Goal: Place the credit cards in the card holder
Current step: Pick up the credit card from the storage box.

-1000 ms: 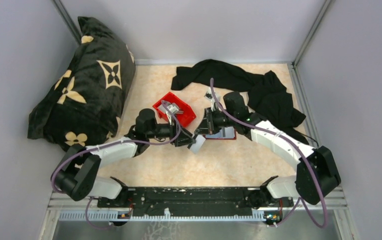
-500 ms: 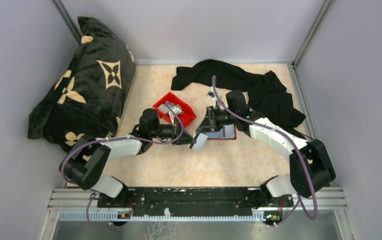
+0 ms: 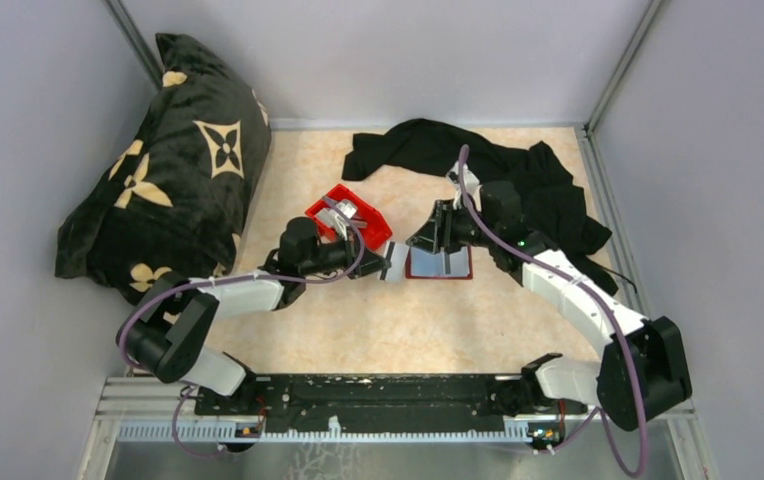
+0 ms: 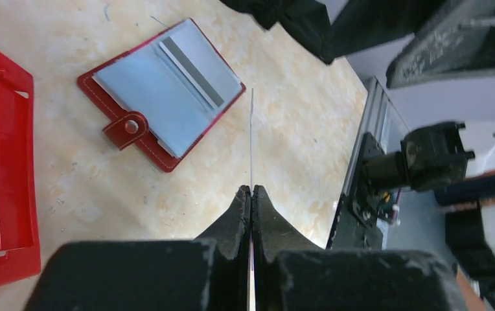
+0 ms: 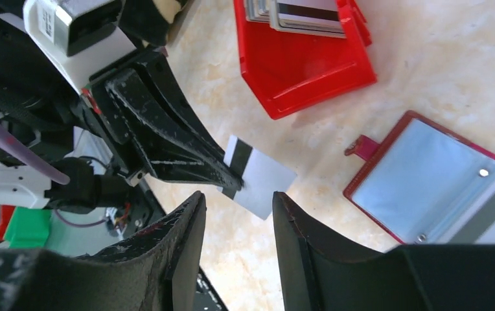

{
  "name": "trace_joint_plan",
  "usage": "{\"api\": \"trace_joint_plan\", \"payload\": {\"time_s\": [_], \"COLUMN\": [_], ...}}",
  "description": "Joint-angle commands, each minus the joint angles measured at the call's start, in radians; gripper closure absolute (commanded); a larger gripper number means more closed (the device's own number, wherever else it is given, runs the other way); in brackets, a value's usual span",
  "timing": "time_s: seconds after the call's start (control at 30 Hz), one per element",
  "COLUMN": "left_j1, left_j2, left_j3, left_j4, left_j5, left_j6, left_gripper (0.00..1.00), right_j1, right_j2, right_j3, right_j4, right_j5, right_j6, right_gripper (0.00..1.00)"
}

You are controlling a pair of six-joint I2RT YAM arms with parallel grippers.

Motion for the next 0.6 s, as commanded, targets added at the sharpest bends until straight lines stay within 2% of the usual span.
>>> {"api": "trace_joint_plan", "payload": {"time_s": [0.0,0.1,0.33,0.57], "left_j1": [-0.04,-0.085,-0.124,-0.125], "left_j2": [0.01,0.038,0.07,0.087], "left_j3": [0.04,0.082,0.096,0.079], "left_j4": [0.001,-0.045,-0.026,0.046], "left_j5": [-0.179,-0.262,-0.383,-0.385], "left_j6": [-0.119,-0.17,-0.348,-0.443], "left_gripper": [1.0,1.0,1.0,1.0], "right_j1": [-0.003,-0.003,-0.003,-0.003], "right_j2": [-0.067,-0.085,-0.132,-0.142], "right_j3": [-0.06,-0.111,-0.208,-0.264], "right_j4": [0.057,0.094,0.172,0.231], "right_j5": [0.124,0.146,0.208,0.235], "right_j6": [-0.009,0.015,0.065,0.104], "right_gripper": [0.57,0.56,0.57,0.57]}}
